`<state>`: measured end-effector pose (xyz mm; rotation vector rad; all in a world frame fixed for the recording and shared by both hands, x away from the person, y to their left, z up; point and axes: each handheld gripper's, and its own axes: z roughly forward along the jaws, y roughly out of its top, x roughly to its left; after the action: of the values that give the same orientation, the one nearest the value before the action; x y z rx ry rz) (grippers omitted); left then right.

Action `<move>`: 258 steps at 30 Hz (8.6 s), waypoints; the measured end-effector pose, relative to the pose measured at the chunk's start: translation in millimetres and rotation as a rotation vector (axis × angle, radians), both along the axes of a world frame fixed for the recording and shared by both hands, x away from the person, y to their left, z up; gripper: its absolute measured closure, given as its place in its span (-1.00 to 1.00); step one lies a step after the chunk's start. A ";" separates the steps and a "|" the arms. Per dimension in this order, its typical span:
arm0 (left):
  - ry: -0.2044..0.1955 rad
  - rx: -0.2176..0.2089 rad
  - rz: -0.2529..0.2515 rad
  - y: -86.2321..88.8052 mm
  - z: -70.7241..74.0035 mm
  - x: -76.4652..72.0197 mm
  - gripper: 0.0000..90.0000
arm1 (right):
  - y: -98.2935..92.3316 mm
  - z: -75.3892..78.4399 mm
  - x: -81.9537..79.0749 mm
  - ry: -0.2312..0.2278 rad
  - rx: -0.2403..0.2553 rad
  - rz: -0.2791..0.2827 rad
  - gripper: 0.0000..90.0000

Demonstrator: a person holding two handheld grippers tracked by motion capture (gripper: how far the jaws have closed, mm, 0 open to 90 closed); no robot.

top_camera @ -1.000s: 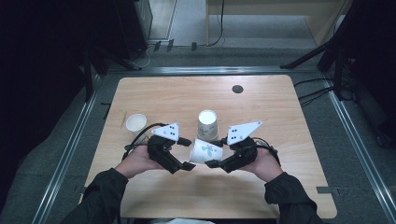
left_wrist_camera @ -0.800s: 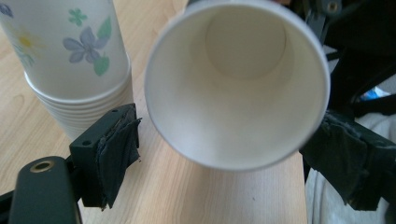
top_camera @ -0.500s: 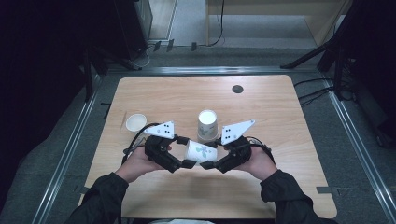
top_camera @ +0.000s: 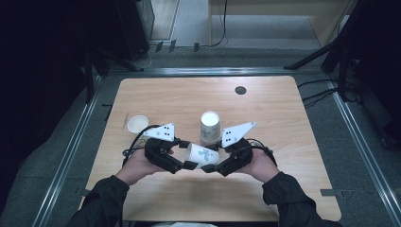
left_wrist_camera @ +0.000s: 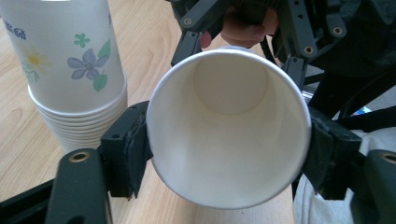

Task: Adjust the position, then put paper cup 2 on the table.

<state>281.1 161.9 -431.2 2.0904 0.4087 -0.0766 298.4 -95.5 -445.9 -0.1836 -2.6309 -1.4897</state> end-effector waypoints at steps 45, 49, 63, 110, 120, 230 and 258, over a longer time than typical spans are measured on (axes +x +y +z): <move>-0.030 0.373 -0.092 -30.5 -10.3 3.1 -0.38 | 12.9 -36.9 -3.0 0.008 -0.188 -0.007 -0.33; -0.021 0.381 -0.095 -33.9 -12.0 3.9 -0.39 | 15.3 -38.8 -4.8 0.012 -0.195 0.000 -0.27; -0.025 0.316 -0.086 -29.2 -10.8 5.8 -0.68 | 10.6 -31.6 -7.2 -0.017 -0.190 -0.006 -0.22; -0.004 0.011 0.063 -26.9 -4.2 2.6 -0.60 | -7.4 -10.9 -1.4 0.005 -0.036 -0.052 -0.23; 0.001 -0.001 0.065 -23.7 -5.0 2.3 -0.47 | -5.0 -10.8 -0.9 0.012 -0.039 -0.045 -0.24; 0.022 0.282 0.419 121.7 -29.0 -17.3 -0.46 | -50.8 -4.6 52.2 -0.062 -0.112 -0.290 -0.51; 0.079 0.471 0.592 140.6 -52.1 7.2 -0.52 | -49.4 -7.7 49.1 -0.070 -0.137 -0.286 -0.51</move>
<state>288.3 302.5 -483.3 2.3312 1.1675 0.3149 347.5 -144.9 -453.6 -0.5508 -2.8619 -1.4123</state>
